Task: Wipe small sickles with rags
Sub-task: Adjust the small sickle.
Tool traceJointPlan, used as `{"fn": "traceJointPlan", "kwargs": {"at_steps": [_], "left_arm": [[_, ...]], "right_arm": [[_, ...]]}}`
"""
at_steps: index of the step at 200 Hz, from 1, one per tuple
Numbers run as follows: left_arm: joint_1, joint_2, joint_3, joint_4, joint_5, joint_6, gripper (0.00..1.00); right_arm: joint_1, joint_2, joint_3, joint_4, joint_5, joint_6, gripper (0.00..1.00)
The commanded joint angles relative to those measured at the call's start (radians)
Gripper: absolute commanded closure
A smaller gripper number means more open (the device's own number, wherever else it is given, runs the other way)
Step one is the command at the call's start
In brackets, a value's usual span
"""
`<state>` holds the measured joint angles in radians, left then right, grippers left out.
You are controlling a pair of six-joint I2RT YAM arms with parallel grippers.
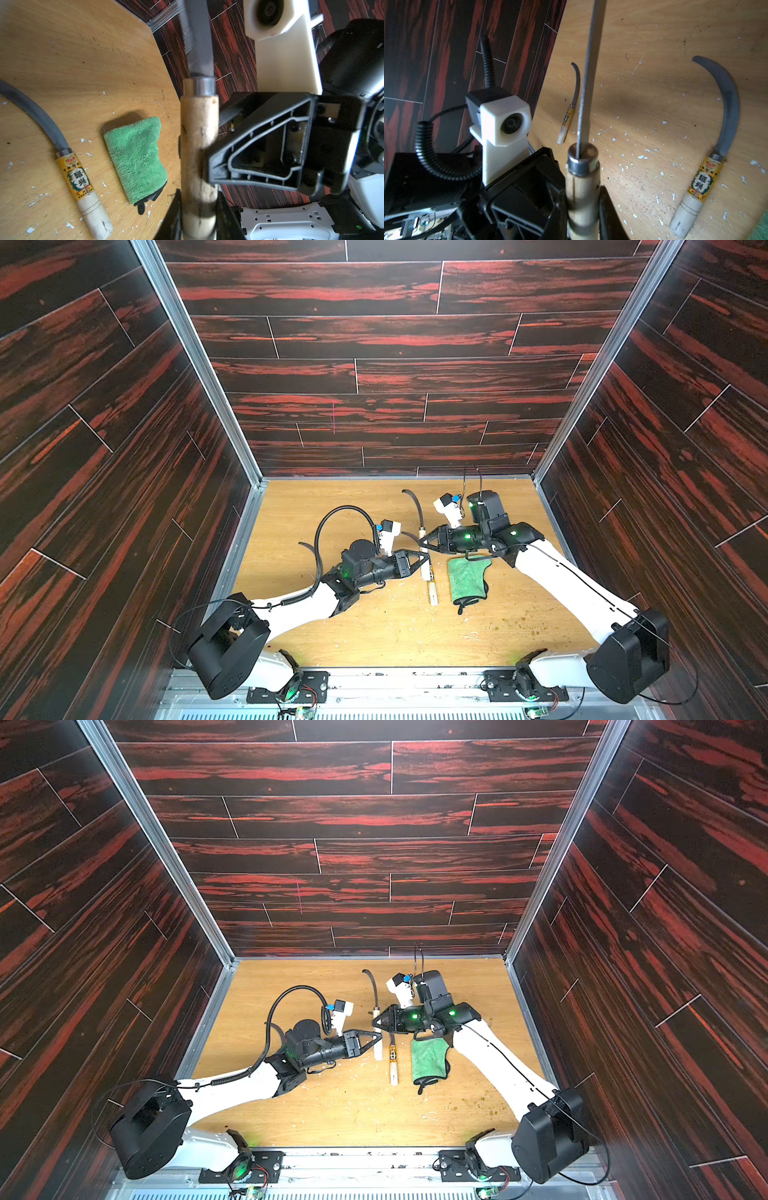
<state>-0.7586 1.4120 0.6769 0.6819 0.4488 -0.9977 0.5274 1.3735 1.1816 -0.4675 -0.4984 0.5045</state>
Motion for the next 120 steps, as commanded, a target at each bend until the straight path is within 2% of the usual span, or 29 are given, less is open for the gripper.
{"fn": "traceJointPlan", "kwargs": {"at_steps": [1, 44, 120], "left_arm": [[-0.005, -0.020, 0.023, -0.041, -0.012, 0.032, 0.72], [-0.008, 0.006, 0.046, -0.054, -0.010, 0.032, 0.62], [-0.009, 0.041, 0.071, -0.059, -0.022, 0.030, 0.61]], "right_arm": [[0.045, 0.010, 0.046, -0.005, 0.038, 0.041, 0.99], [0.078, 0.033, 0.065, -0.001, 0.070, 0.054, 0.99], [0.101, 0.041, 0.076, -0.003, 0.095, 0.085, 0.99]]}}
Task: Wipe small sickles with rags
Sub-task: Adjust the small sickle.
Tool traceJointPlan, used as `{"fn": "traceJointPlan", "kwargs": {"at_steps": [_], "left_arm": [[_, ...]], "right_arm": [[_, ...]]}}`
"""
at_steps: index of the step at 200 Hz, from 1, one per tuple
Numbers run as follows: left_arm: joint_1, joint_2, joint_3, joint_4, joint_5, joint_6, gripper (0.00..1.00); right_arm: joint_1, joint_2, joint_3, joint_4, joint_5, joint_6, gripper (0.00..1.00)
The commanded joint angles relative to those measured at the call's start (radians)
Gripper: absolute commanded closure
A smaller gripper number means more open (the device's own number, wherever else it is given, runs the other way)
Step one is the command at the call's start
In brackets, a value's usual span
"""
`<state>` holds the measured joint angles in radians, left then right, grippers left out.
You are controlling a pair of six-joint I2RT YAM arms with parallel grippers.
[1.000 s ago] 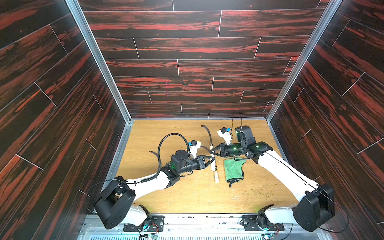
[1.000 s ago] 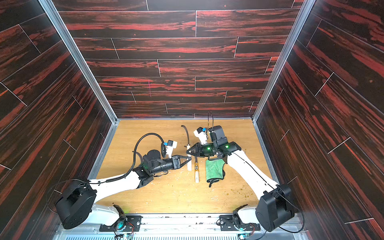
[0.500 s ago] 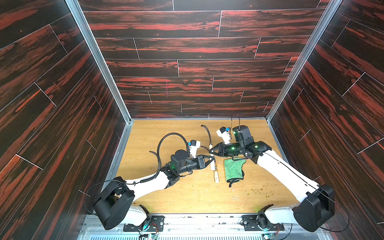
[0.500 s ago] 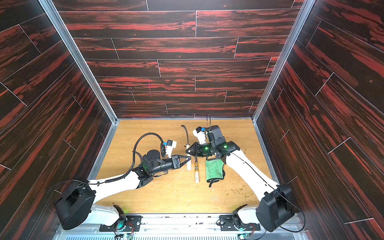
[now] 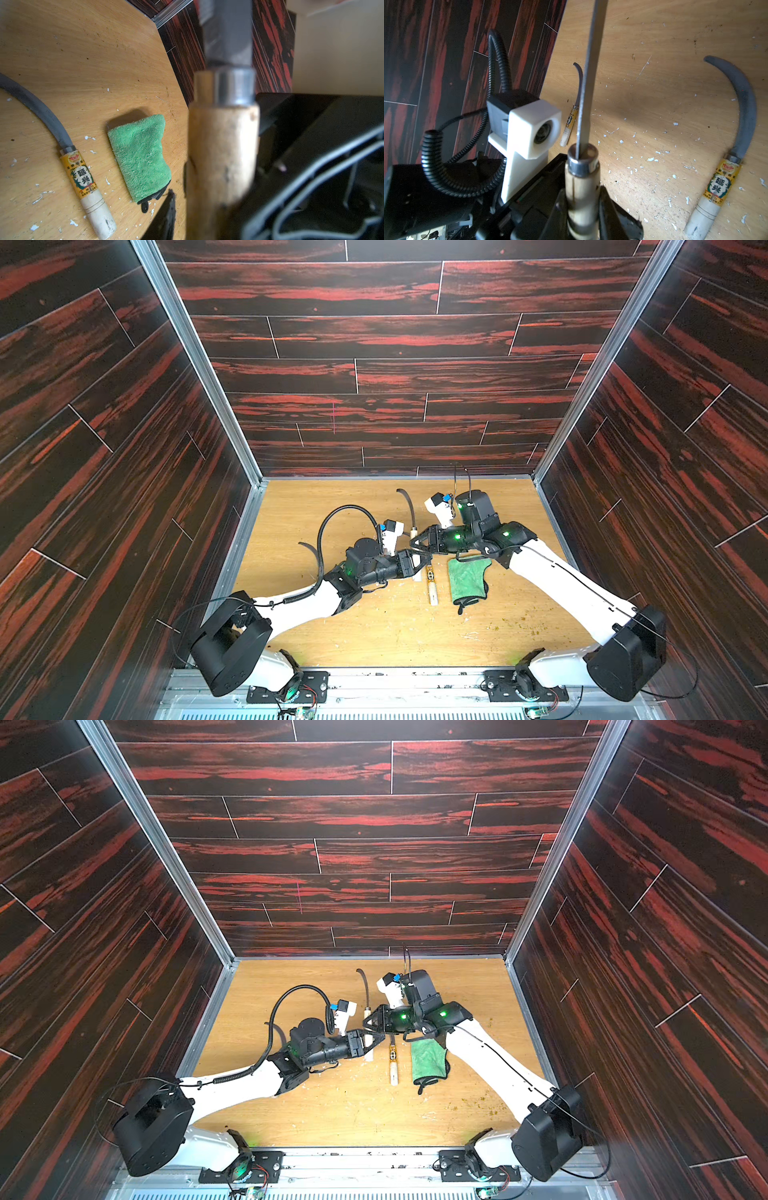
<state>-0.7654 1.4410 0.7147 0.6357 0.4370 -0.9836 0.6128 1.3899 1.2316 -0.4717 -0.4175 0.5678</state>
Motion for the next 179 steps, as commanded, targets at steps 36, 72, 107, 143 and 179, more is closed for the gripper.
{"fn": "traceJointPlan", "kwargs": {"at_steps": [36, 72, 107, 143, 179], "left_arm": [[-0.003, 0.022, 0.038, -0.008, -0.005, 0.014, 0.73], [-0.003, 0.020, 0.035, -0.005, -0.006, 0.017, 0.92], [-0.003, 0.015, 0.025, 0.007, -0.005, 0.016, 1.00], [-0.003, -0.003, 0.013, -0.029, -0.018, 0.046, 1.00], [-0.002, -0.020, 0.006, -0.108, -0.045, 0.087, 1.00]], "right_arm": [[0.029, 0.029, 0.030, -0.014, 0.046, 0.032, 0.98], [0.030, 0.031, 0.034, -0.030, 0.062, 0.031, 0.97], [0.032, 0.027, 0.037, -0.047, 0.087, 0.034, 0.81], [0.030, 0.006, 0.064, -0.129, 0.229, 0.027, 0.55], [0.024, -0.009, 0.115, -0.209, 0.328, 0.009, 0.45]]}}
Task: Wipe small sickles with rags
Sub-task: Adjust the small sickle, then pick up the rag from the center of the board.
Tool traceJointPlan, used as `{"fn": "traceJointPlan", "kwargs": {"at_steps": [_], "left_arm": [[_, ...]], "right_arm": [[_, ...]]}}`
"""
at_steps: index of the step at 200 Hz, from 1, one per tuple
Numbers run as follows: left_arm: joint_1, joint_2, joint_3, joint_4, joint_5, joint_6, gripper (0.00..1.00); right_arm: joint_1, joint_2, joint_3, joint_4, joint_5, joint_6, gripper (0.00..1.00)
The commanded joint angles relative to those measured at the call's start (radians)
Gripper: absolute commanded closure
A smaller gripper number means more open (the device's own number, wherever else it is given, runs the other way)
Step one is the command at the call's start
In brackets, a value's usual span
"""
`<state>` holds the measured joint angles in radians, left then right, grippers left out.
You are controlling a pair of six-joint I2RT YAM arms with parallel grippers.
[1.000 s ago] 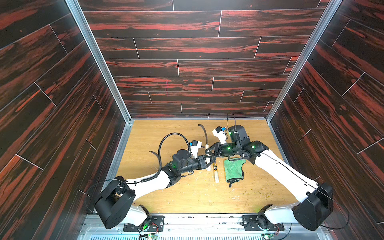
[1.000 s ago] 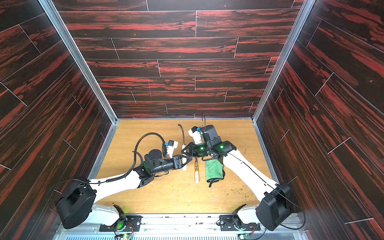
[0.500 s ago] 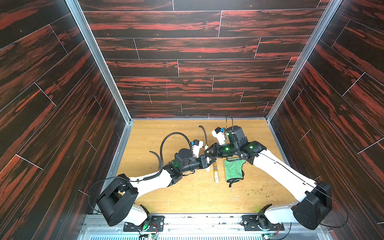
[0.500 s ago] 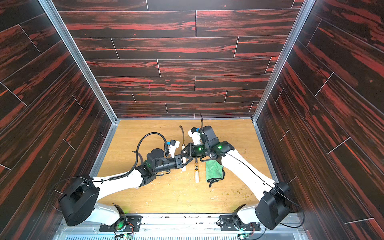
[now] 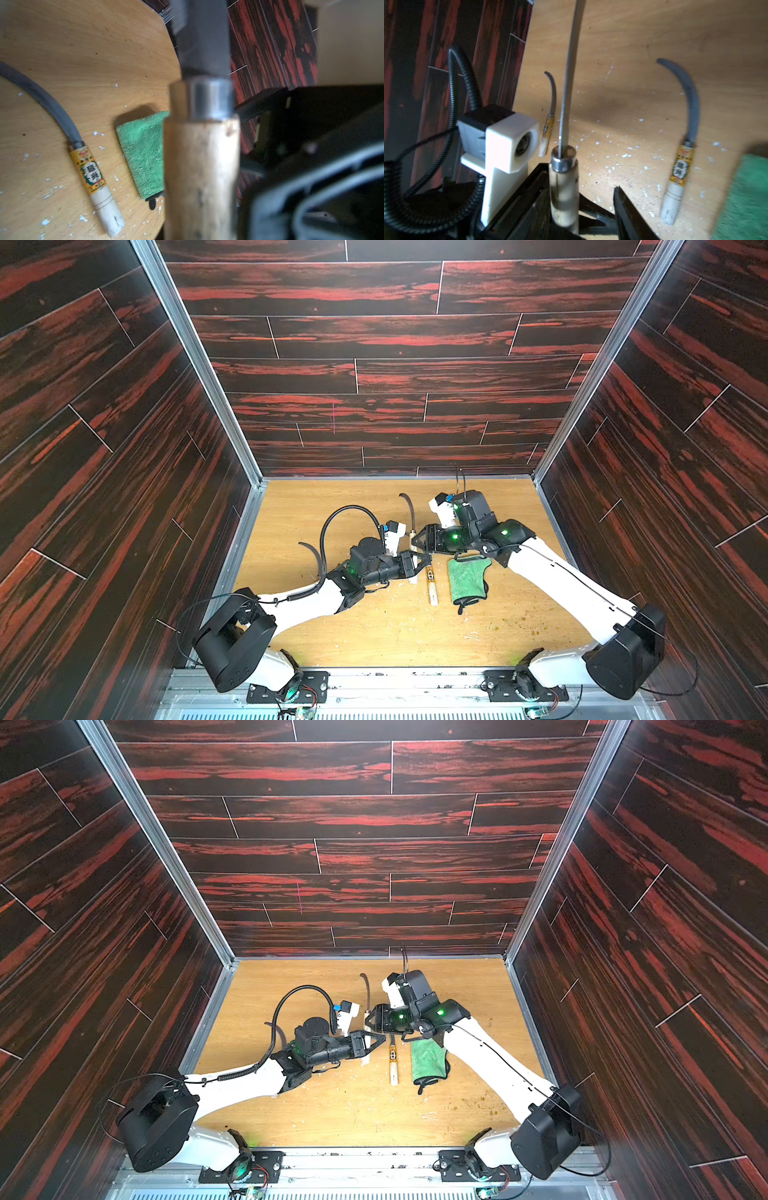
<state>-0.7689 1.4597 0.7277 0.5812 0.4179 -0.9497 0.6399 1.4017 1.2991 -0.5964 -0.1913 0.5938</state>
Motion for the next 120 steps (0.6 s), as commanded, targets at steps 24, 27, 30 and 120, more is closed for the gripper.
{"fn": "traceJointPlan", "kwargs": {"at_steps": [24, 27, 30, 120], "left_arm": [[0.004, -0.044, -0.012, -0.103, -0.048, 0.079, 1.00], [0.004, -0.043, -0.014, -0.107, -0.048, 0.081, 1.00], [0.004, -0.042, -0.016, -0.111, -0.050, 0.083, 1.00], [0.020, -0.107, -0.065, -0.161, -0.036, 0.139, 1.00]], "right_arm": [[-0.013, -0.028, 0.085, -0.157, 0.175, -0.025, 0.43], [-0.016, -0.027, 0.090, -0.177, 0.188, -0.027, 0.42], [-0.020, -0.025, 0.093, -0.194, 0.201, -0.028, 0.42], [-0.159, 0.056, -0.179, -0.352, 0.372, -0.033, 0.39]]}}
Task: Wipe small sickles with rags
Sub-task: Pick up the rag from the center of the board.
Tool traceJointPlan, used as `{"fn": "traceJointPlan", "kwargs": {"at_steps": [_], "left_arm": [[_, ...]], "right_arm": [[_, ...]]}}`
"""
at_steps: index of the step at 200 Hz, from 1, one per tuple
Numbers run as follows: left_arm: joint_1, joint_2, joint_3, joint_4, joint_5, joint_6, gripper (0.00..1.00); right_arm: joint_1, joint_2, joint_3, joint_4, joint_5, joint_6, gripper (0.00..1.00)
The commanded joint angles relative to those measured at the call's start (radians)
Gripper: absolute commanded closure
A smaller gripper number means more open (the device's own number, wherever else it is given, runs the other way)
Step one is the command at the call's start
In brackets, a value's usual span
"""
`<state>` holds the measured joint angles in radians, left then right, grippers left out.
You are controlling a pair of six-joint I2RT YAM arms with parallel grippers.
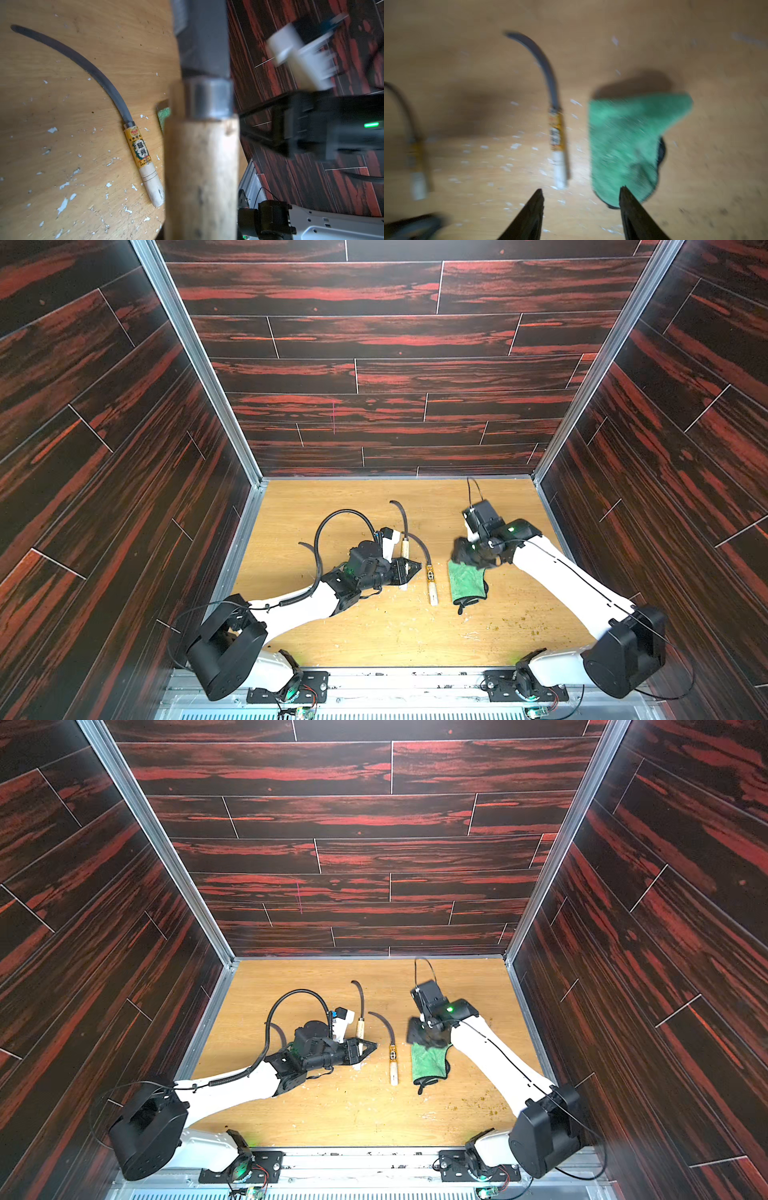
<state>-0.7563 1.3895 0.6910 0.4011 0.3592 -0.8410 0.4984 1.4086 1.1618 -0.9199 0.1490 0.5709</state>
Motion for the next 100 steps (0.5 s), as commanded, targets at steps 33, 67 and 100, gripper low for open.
{"fn": "traceJointPlan", "kwargs": {"at_steps": [33, 67, 100], "left_arm": [[0.015, -0.044, -0.075, 0.098, 0.049, -0.005, 1.00], [0.023, -0.065, -0.103, 0.159, 0.075, -0.032, 1.00], [0.025, -0.076, -0.101, 0.151, 0.092, -0.032, 1.00]], "right_arm": [[-0.046, 0.142, -0.069, 0.016, 0.004, -0.037, 0.38], [-0.085, 0.229, -0.119, 0.105, -0.060, -0.055, 0.37], [-0.117, 0.286, -0.154, 0.162, -0.096, -0.076, 0.37]]}}
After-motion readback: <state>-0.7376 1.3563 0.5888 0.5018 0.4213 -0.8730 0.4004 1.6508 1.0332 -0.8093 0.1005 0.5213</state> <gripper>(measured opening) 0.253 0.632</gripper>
